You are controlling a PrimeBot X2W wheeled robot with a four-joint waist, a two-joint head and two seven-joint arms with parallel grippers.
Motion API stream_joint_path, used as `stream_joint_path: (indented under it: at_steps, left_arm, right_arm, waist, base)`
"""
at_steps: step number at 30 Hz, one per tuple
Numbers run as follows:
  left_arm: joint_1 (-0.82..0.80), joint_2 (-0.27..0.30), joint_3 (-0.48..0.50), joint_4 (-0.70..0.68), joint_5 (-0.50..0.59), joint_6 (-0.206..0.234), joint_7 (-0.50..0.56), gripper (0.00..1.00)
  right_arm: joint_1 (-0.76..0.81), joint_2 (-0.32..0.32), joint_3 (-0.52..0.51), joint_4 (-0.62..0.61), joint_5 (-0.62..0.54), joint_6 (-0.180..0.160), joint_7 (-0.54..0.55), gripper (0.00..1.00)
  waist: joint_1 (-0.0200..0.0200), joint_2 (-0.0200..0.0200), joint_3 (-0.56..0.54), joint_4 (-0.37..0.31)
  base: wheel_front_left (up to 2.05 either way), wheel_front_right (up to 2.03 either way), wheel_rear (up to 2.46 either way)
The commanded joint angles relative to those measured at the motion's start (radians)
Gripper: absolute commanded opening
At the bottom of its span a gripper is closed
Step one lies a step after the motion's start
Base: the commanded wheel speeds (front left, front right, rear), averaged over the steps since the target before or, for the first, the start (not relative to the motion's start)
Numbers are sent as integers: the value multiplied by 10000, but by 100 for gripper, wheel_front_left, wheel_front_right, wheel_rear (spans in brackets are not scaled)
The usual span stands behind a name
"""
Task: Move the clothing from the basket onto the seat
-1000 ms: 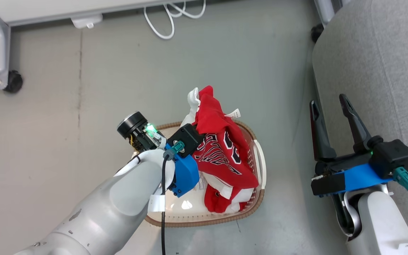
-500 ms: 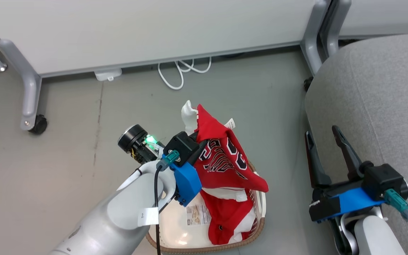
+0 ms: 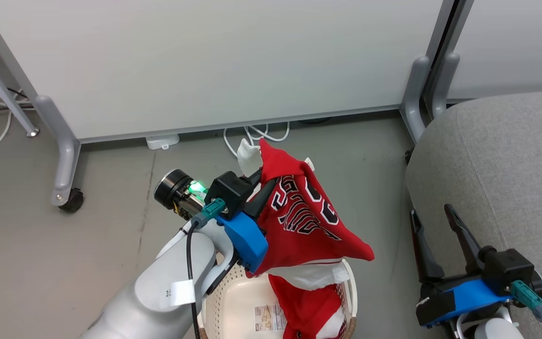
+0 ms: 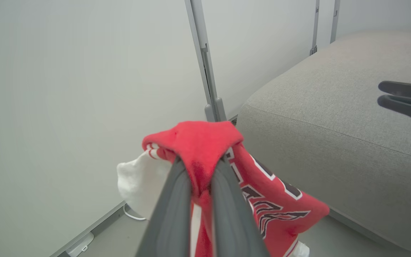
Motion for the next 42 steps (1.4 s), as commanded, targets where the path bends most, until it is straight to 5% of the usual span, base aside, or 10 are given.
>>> stream_joint_path:
  at_steps: [1, 30, 42]
  left_arm:
    - [124, 52, 136, -148, -34, -39, -51, 0]
    - [627, 342, 309, -1563, -517, 27, 351, 0]
    - [428, 408, 198, -1783, -479, 140, 461, 0]
  right_arm:
    - [203, -35, -31, 39, 64, 4, -31, 100]
    - [623, -35, -83, 61, 51, 5, -31, 100]
    - [-418, -154, 1131, -192, -536, 5, -31, 100]
  waist:
    - [2, -1, -187, 58]
    - [2, -1, -814, 386]
    - [2, -1, -653, 444]
  base:
    - [0, 0, 0]
    - [0, 0, 0]
    - [0, 0, 0]
